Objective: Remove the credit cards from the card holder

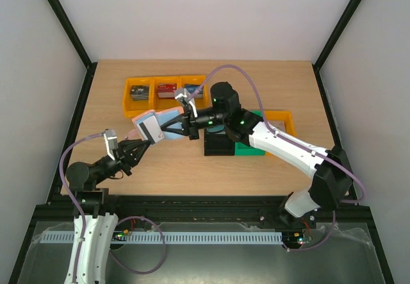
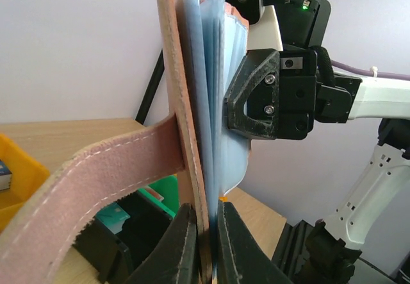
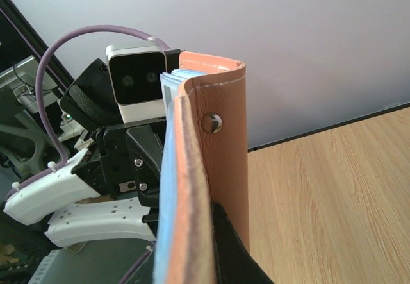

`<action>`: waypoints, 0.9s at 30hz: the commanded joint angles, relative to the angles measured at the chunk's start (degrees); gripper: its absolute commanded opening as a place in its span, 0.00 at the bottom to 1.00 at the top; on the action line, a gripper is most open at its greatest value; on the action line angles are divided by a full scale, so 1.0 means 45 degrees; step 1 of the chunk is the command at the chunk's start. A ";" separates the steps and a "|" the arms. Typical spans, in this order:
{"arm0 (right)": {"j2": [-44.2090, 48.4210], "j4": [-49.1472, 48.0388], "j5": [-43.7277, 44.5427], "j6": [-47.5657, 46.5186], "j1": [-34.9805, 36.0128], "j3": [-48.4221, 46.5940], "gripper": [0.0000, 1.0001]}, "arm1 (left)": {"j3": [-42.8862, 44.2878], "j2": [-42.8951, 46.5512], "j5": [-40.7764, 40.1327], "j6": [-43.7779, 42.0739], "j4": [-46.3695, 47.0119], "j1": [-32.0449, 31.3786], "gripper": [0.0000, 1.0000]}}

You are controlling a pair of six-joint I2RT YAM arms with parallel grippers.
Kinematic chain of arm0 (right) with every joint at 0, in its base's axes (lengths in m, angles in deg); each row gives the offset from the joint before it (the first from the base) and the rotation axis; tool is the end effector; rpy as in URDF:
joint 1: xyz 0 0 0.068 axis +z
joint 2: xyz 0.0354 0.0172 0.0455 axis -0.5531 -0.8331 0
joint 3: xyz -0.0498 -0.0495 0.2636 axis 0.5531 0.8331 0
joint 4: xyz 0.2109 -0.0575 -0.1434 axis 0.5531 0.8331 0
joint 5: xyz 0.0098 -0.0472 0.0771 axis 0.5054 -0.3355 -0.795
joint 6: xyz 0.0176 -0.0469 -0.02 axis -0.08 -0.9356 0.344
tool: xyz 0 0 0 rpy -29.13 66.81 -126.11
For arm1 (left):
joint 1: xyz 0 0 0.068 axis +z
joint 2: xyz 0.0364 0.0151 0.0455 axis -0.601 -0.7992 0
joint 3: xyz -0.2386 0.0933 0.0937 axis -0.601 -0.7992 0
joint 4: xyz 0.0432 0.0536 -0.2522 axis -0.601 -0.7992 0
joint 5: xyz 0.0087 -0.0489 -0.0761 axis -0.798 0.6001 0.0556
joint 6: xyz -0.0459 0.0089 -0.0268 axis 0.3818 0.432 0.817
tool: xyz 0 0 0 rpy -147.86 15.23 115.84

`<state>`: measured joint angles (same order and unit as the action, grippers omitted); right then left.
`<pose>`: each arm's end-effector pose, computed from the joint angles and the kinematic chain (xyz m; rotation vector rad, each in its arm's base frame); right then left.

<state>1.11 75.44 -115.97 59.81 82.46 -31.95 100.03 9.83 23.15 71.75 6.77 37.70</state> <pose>0.2030 0.2796 0.3617 -1.3507 1.3690 1.6677 0.0827 -0.0291 0.2884 0.5072 1.3650 -1.1399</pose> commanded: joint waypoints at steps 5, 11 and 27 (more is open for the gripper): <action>0.0769 0.0836 0.1458 -0.0847 -0.0223 0.0170 0.02 | 0.0455 0.0055 -0.2219 -0.0619 -0.1139 -0.0168 0.02; 0.0565 0.3908 0.5647 -0.1468 -0.0525 -0.0819 0.38 | 0.0857 -0.0111 -0.5546 -0.1895 -0.3807 -0.0168 0.02; -0.0346 -0.2437 0.2436 0.1549 0.1322 -0.0370 0.41 | 0.1598 -0.1717 -0.6161 -0.1658 -0.5876 -0.0168 0.02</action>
<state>3.92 79.86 -102.15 56.81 88.78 -33.38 106.81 0.85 -14.29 62.07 -24.51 36.95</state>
